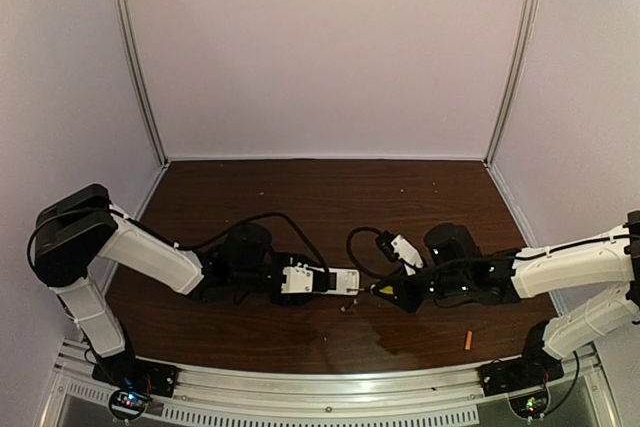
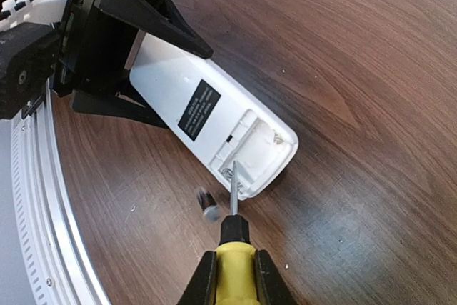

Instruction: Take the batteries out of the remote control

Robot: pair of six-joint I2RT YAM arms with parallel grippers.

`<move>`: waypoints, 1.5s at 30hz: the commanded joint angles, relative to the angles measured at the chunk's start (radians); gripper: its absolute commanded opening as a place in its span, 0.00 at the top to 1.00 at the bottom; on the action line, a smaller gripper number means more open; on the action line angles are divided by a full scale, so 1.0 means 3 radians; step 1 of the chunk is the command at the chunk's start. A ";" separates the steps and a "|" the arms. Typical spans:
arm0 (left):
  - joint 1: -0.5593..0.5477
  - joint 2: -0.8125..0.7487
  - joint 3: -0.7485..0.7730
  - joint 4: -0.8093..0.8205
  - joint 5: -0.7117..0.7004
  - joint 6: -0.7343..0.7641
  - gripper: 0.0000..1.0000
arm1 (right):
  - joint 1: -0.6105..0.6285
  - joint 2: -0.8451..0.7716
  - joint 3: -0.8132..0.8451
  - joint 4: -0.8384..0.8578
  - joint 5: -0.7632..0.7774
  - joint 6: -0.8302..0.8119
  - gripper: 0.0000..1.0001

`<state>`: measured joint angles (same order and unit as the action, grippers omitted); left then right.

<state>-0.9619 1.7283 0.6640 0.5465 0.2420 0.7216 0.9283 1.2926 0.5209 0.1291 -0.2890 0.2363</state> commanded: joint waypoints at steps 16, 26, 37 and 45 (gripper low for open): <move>0.0110 0.0094 0.0146 0.0234 -0.0132 -0.0222 1.00 | 0.0030 -0.0665 0.0142 -0.0299 0.0713 0.0401 1.00; 0.0116 -0.0078 0.0129 0.0310 -0.0395 -0.0490 1.00 | 0.0030 -0.1007 0.0116 -0.0442 0.1505 0.0622 1.00; 0.0110 -0.0191 0.0222 0.0230 -0.1192 -0.1592 1.00 | 0.0032 -0.1022 -0.0265 -0.0103 0.1832 0.0965 1.00; 0.0034 -0.0262 -0.0051 0.0138 -0.1799 -0.2848 1.00 | 0.0038 -0.0680 -0.0474 0.0316 0.2044 0.1166 1.00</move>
<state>-0.9375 1.6817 0.6926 0.5720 -0.1738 0.1093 0.9321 1.0374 0.3889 0.1482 0.2531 0.5426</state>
